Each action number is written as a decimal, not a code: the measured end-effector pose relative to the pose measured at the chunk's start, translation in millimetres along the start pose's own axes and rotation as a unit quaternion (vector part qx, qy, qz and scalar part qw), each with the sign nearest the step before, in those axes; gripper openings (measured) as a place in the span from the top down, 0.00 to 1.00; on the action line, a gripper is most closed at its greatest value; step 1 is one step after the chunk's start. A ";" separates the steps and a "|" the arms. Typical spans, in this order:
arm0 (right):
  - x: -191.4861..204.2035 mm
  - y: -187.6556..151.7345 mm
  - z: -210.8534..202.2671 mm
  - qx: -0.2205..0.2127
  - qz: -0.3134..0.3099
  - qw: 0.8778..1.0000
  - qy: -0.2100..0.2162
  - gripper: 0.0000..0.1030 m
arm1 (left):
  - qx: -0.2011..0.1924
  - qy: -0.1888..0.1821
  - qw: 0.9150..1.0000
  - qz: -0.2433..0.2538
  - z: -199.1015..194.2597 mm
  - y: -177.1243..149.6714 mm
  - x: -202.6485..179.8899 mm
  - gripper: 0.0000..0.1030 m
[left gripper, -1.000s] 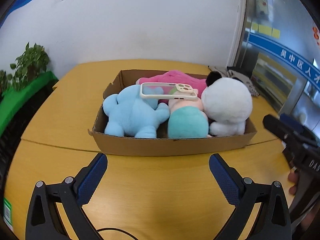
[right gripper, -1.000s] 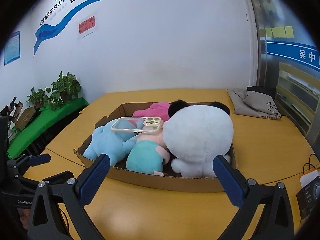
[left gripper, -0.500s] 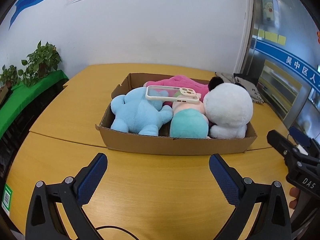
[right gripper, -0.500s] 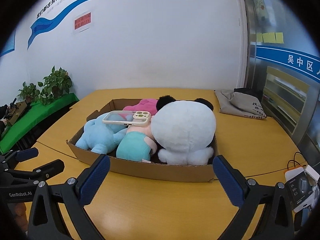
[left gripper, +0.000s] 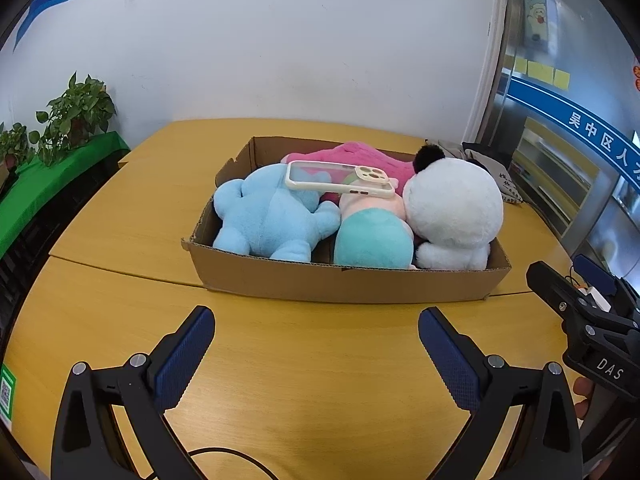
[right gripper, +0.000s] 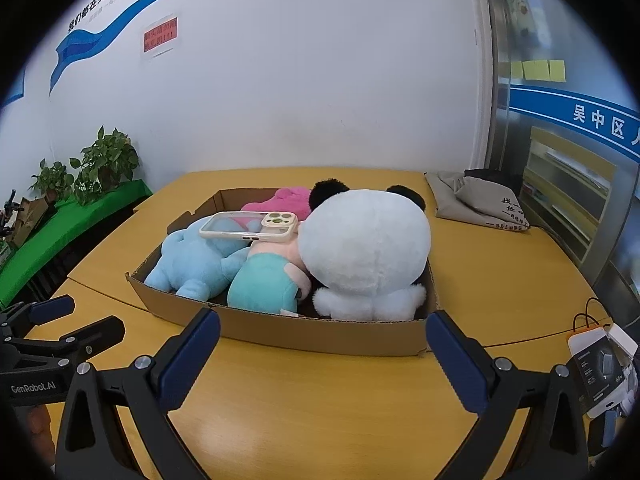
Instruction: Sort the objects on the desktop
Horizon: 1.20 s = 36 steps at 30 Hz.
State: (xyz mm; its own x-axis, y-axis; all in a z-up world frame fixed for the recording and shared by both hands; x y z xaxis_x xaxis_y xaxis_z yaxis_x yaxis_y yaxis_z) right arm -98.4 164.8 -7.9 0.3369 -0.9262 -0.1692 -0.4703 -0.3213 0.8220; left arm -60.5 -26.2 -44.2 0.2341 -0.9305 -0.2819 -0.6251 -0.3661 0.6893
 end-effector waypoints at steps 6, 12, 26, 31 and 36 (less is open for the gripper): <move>0.8 -2.0 -0.8 0.002 0.001 1.000 0.001 0.00 | -0.001 0.003 1.000 0.009 1.7 -4.3 -3.1 0.00; 0.1 -3.2 -2.3 0.006 -0.001 1.000 -0.001 0.00 | -0.002 0.011 1.000 0.003 2.9 -5.7 1.1 0.00; 6.6 -10.3 2.8 0.017 -0.009 1.000 0.006 0.00 | 0.002 0.021 1.000 0.003 5.7 -6.8 8.3 0.00; 6.8 -10.1 4.3 0.020 -0.007 1.000 0.003 0.00 | -0.003 0.022 1.000 0.007 6.0 -4.5 9.9 0.00; 4.4 -12.0 6.3 0.021 0.001 1.000 0.003 0.00 | -0.002 0.024 1.000 0.015 7.9 -0.3 9.7 0.00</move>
State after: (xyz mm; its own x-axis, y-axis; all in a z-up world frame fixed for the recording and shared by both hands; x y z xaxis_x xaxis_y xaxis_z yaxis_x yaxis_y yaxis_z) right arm -96.4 163.3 -21.9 0.3415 -0.9253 -0.1648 -0.5041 -0.3283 0.7988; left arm -63.9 -35.0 -52.4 0.2507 -0.9404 -0.2299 -0.6295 -0.3388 0.6993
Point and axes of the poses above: each gripper's, at about its wrist camera, not at the fingertips, and z roughly the way its jaws point, x to its left, y to its top, the point moved 7 cm from there along z, roughly the way its jaws point, and after that the axes turned 13 degrees about -z, right-handed, at the moved point
